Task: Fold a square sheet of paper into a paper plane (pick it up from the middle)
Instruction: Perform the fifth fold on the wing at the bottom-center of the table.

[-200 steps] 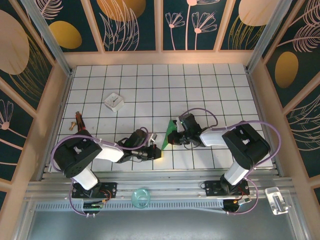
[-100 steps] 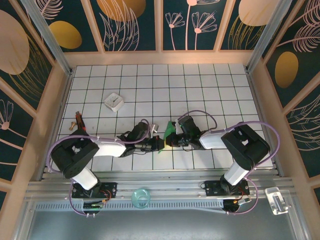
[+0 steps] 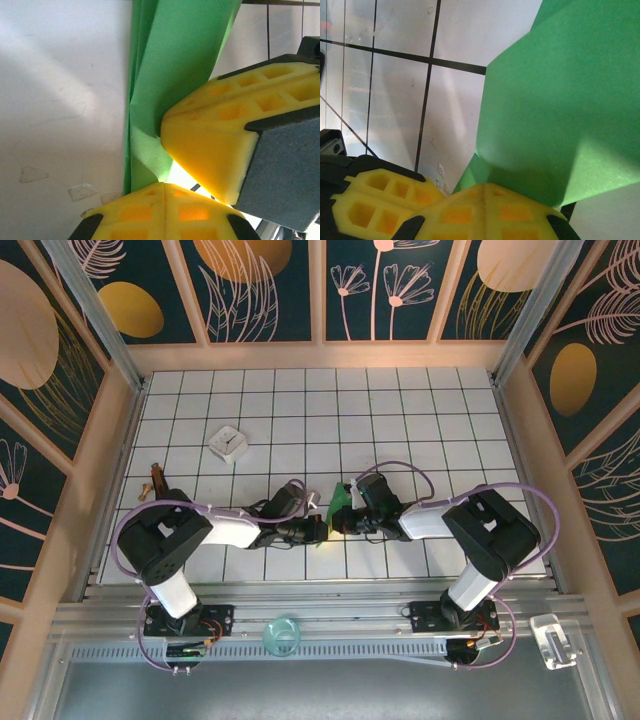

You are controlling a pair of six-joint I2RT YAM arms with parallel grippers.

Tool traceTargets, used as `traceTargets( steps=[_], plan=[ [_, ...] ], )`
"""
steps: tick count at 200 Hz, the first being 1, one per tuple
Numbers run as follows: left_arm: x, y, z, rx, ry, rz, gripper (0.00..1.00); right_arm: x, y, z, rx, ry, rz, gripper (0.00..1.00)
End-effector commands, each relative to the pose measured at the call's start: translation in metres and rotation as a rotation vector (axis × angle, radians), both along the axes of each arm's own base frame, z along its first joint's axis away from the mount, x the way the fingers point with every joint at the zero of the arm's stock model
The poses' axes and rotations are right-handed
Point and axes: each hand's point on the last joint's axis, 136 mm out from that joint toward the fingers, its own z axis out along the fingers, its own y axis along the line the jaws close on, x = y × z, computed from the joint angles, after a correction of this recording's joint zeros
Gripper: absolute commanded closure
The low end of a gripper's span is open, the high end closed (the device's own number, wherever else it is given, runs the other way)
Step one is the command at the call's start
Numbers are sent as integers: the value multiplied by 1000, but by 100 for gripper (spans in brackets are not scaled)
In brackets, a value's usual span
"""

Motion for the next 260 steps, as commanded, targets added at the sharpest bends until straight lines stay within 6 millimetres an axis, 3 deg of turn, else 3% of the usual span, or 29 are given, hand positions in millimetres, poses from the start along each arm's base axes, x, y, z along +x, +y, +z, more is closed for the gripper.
traceTargets(
  steps=[1, 46, 88, 144, 168, 260],
  plan=[
    [-12, 24, -36, 170, 52, -42, 100, -21, -12, -21, -80, 92, 7, 100],
    [-35, 53, -61, 282, 121, -58, 100, -8, -14, -16, -75, 96, -13, 98],
    [-57, 75, -76, 334, 176, -71, 100, 8, -28, -21, -90, 112, -51, 98],
    [-76, 87, -87, 349, 223, -107, 100, 25, -39, -23, -88, 118, -81, 98],
    [-81, 93, -89, 363, 229, -119, 100, 43, -55, -24, -92, 125, -140, 98],
    [-91, 104, -96, 385, 249, -124, 100, 78, -99, -47, -106, 207, -308, 98]
  ],
)
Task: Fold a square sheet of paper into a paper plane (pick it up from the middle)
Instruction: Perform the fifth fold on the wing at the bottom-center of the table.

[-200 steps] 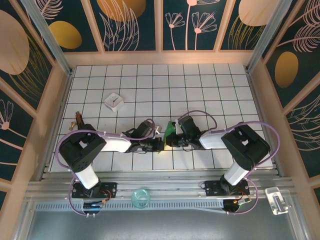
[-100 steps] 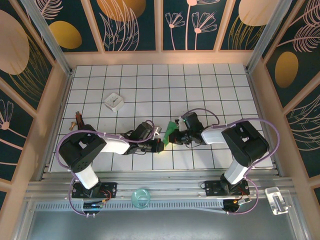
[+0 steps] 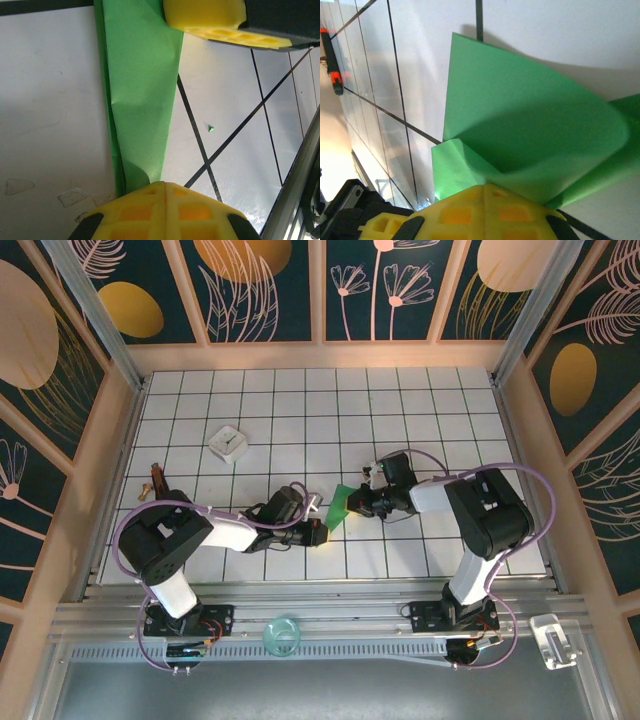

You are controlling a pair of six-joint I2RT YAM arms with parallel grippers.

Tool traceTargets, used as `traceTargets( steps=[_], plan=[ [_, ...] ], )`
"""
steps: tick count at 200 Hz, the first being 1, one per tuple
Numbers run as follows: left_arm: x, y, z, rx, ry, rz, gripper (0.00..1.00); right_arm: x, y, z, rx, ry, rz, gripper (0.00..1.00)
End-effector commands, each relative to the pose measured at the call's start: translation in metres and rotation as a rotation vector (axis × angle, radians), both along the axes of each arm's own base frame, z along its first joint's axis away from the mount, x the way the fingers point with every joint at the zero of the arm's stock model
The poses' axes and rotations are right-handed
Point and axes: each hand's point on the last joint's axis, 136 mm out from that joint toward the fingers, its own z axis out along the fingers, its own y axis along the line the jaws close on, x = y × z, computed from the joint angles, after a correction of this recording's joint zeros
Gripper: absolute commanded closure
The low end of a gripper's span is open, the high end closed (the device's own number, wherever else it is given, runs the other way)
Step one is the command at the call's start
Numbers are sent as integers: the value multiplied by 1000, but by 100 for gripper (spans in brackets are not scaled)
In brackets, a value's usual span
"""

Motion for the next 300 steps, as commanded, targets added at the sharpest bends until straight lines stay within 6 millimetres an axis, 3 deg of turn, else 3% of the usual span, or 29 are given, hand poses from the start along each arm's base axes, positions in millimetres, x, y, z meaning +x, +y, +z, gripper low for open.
traceTargets(
  steps=[1, 95, 118, 121, 131, 152, 165, 176, 194, 208, 244, 300],
  plan=[
    [-84, 99, -91, 425, 337, 2, 100, 25, -55, -44, -207, 20, -178, 98],
    [-75, 87, -80, 373, 317, 21, 100, 82, -104, -37, -158, 6, -372, 99],
    [-56, 65, -58, 285, 284, 62, 100, 93, -109, -8, -96, -65, -386, 98],
    [-50, 59, -48, 251, 263, 69, 100, 93, -108, 0, -93, -87, -382, 98],
    [-36, 41, -26, 166, 227, 89, 96, 89, -107, 19, -103, -149, -371, 97],
    [-6, 13, 28, 5, 119, 136, 73, 66, -95, 52, -169, -278, -321, 93],
    [9, 11, 58, -55, 36, 181, 65, 44, -81, 60, -212, -325, -276, 90],
    [22, 22, 69, -60, -23, 260, 58, 27, -68, 57, -234, -333, -237, 86],
    [43, 48, 64, -51, -31, 391, 52, 9, -46, 52, -223, -331, -202, 81],
    [57, 52, 58, -66, 5, 404, 54, 5, -33, 50, -219, -326, -194, 77],
    [64, 12, 46, -119, 86, 231, 56, 1, -24, 32, -228, -258, -213, 72],
    [59, 0, 47, -171, 110, 165, 62, -12, -23, 9, -238, -183, -210, 72]
  ],
)
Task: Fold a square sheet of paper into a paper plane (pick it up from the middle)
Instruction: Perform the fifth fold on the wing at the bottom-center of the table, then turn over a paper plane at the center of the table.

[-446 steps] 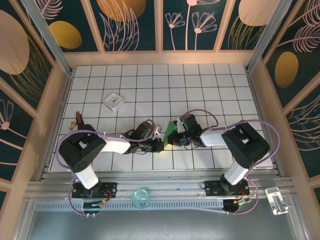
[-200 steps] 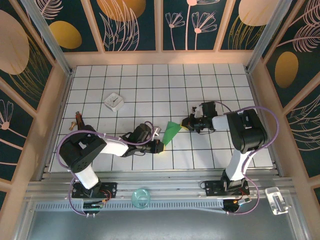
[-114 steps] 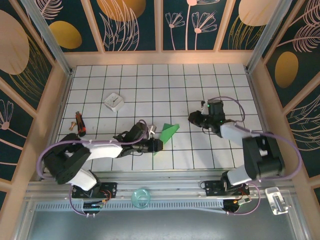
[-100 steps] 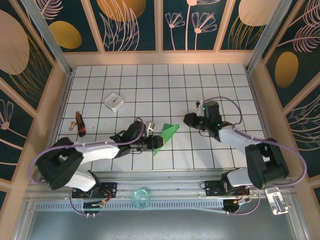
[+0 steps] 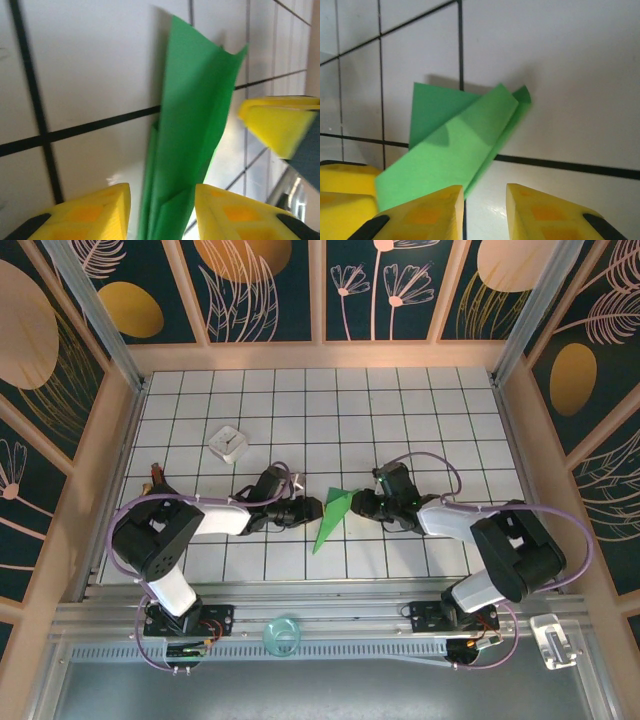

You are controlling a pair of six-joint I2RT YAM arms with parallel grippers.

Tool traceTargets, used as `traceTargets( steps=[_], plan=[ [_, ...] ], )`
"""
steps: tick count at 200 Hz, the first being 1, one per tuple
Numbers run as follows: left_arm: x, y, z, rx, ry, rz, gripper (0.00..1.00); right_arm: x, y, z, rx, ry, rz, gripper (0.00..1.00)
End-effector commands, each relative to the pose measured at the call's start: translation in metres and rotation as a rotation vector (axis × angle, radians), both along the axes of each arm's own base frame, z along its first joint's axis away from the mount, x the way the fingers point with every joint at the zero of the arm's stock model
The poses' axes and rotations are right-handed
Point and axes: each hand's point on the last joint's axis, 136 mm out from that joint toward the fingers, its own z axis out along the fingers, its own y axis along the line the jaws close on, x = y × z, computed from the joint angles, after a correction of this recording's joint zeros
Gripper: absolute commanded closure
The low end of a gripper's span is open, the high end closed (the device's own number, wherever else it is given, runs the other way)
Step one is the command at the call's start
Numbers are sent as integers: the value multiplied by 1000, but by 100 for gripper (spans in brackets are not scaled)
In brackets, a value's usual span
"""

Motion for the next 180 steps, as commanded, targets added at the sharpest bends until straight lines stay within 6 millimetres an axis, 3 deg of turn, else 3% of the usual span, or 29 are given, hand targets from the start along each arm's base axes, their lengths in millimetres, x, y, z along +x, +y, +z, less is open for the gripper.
traceTargets(
  steps=[1, 11, 64, 116, 129, 147, 162, 180],
  plan=[
    [1, -15, 18, -78, -39, -64, 62, -2, -3, -11, -11, 21, -33, 72],
    [0, -15, 6, -60, -12, -69, 64, -3, -1, -13, -5, 26, -32, 72],
    [-3, -24, 10, -125, -11, -95, 70, -7, 5, -23, 4, 57, -16, 72],
    [3, -27, 6, -104, -18, -105, 90, -4, 9, -23, 0, 54, -8, 73],
    [6, -25, 6, -76, -35, -101, 100, -1, 8, -19, -10, 44, -1, 73],
    [16, -3, 14, 50, -105, -30, 100, 6, 1, -6, -30, 11, -5, 73],
    [29, 37, 26, 251, -193, 89, 100, 10, -7, 12, -47, -40, -10, 72],
    [38, 82, 45, 456, -276, 216, 100, 25, -33, 30, -45, -88, -72, 71]
  ],
)
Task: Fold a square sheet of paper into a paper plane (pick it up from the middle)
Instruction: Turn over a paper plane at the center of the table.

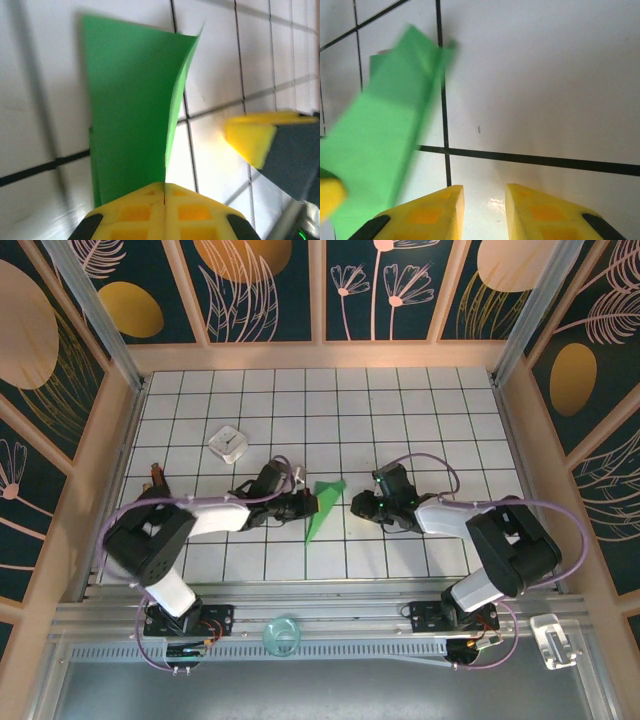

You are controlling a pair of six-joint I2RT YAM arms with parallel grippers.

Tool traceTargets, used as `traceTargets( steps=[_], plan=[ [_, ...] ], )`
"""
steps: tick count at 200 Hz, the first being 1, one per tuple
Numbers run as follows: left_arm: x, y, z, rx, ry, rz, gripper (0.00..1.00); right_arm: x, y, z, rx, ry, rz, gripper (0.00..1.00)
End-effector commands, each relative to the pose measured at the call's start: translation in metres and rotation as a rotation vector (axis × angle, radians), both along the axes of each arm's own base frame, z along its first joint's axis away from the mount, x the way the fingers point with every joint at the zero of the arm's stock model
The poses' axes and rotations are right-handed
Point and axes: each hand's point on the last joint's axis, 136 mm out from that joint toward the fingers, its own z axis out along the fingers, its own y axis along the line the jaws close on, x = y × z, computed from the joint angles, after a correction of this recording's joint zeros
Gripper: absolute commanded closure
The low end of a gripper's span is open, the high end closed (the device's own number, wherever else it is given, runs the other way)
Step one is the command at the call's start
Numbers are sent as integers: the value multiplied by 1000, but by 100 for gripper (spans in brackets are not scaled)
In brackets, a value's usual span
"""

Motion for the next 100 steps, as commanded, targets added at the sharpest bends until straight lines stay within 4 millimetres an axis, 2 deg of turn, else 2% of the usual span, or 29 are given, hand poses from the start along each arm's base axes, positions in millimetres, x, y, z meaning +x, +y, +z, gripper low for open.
traceTargets(
  steps=[1, 17, 33, 68, 80, 86, 100],
  plan=[
    [18, 67, 23, 330, -145, 187, 100, 22, -26, 33, -24, -105, -55, 71],
    [20, 84, 33, 445, -199, 241, 100, 29, -35, 40, -12, -124, -71, 71],
    [20, 80, 24, 548, -201, 223, 100, 35, -39, 42, -23, -133, -70, 71],
    [18, 43, -6, 630, -174, 137, 100, 40, -48, 40, -47, -138, -83, 71],
    [23, 24, -1, 602, -183, 128, 100, 39, -54, 36, -60, -128, -96, 71],
    [21, 17, -11, 607, -167, 111, 98, 39, -57, 34, -63, -123, -101, 71],
    [18, -1, -14, 565, -152, 89, 89, 37, -65, 29, -70, -110, -115, 71]
  ],
)
